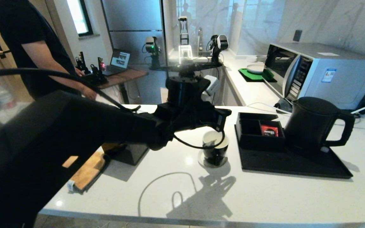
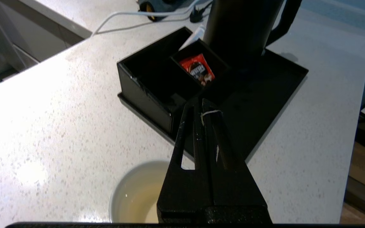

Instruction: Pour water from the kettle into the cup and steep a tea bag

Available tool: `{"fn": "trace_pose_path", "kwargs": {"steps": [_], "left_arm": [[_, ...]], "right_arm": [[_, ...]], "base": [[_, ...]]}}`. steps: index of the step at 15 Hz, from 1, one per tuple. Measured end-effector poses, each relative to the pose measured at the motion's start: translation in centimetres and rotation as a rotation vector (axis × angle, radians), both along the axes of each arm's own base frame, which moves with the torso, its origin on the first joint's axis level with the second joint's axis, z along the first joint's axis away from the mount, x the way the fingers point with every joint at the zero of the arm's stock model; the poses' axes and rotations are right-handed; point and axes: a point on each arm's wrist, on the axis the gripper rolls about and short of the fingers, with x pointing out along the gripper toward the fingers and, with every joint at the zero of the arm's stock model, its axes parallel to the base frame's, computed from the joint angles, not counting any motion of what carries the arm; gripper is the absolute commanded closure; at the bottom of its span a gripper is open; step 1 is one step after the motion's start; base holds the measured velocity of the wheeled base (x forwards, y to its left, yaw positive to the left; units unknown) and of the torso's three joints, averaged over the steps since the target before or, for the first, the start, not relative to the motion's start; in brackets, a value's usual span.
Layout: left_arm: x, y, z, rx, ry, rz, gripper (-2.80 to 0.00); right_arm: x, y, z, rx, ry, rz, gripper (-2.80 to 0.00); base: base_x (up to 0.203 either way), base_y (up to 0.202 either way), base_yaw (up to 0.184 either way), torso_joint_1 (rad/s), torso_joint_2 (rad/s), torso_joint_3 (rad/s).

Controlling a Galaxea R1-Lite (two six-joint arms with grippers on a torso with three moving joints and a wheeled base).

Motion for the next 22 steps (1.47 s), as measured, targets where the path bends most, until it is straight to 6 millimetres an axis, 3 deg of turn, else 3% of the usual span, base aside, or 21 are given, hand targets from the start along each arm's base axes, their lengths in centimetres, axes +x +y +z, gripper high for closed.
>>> {"fn": "trace_pose_path", "kwargs": {"steps": [6, 22], "left_arm": [[-0.7, 0.9, -0.3, 0.017, 0.016, 0.03, 0.0], [1.0, 2.0, 3.2, -0.03, -0.033, 0.068, 0.0]], "right_arm": [[0.0, 0.0, 0.0, 0.0, 0.0, 0.0, 0.0], [0.0, 0.0, 0.0, 0.0, 0.0, 0.0, 0.0]], "base": [[0.0, 0.0, 0.0, 0.0, 0.0, 0.0], [0.0, 0.0, 0.0, 0.0, 0.0, 0.0]]}}
